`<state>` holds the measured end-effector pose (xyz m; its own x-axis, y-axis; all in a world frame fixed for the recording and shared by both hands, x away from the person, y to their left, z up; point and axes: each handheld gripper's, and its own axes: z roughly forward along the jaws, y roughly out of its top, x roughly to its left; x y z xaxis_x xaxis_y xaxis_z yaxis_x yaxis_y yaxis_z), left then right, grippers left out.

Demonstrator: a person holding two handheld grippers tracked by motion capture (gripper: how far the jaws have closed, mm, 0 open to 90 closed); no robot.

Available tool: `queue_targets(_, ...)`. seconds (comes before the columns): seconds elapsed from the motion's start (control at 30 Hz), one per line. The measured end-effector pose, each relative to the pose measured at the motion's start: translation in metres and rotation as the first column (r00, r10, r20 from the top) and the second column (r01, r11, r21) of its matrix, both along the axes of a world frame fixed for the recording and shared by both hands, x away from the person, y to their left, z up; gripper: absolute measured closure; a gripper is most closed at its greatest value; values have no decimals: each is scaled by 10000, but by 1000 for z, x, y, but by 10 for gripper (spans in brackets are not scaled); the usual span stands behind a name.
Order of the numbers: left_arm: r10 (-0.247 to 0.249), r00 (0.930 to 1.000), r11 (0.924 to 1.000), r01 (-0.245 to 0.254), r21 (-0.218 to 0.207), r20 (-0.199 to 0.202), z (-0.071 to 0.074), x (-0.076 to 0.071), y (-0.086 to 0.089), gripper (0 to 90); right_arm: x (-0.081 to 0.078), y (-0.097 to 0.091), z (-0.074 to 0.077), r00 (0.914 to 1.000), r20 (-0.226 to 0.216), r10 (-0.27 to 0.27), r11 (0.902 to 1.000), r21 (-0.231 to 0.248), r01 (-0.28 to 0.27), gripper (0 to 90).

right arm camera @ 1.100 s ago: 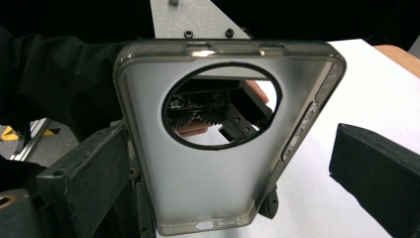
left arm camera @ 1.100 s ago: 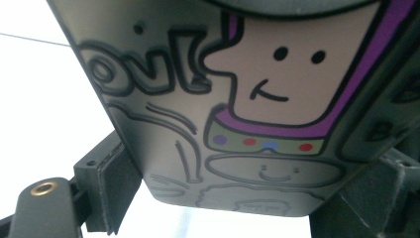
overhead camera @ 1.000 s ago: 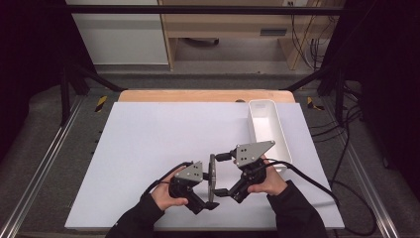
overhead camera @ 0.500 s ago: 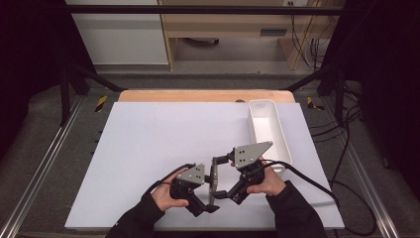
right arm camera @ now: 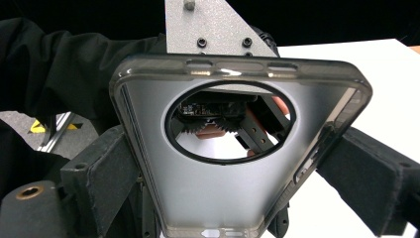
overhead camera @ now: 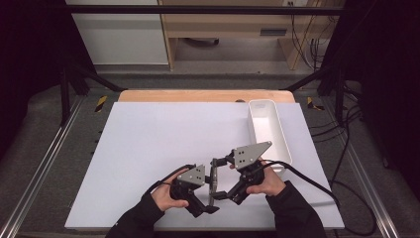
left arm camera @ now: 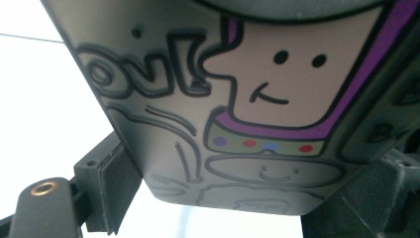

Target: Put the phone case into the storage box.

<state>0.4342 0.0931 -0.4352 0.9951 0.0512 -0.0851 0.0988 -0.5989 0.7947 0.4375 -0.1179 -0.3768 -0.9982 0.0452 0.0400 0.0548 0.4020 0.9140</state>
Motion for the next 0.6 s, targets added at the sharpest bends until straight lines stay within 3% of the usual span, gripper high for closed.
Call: queue_targets(0.6, 93, 9999, 10000, -93, -11, 145, 0, 0, 1, 113, -1, 0, 0, 9999, 66, -97, 9999, 57, 97, 119)
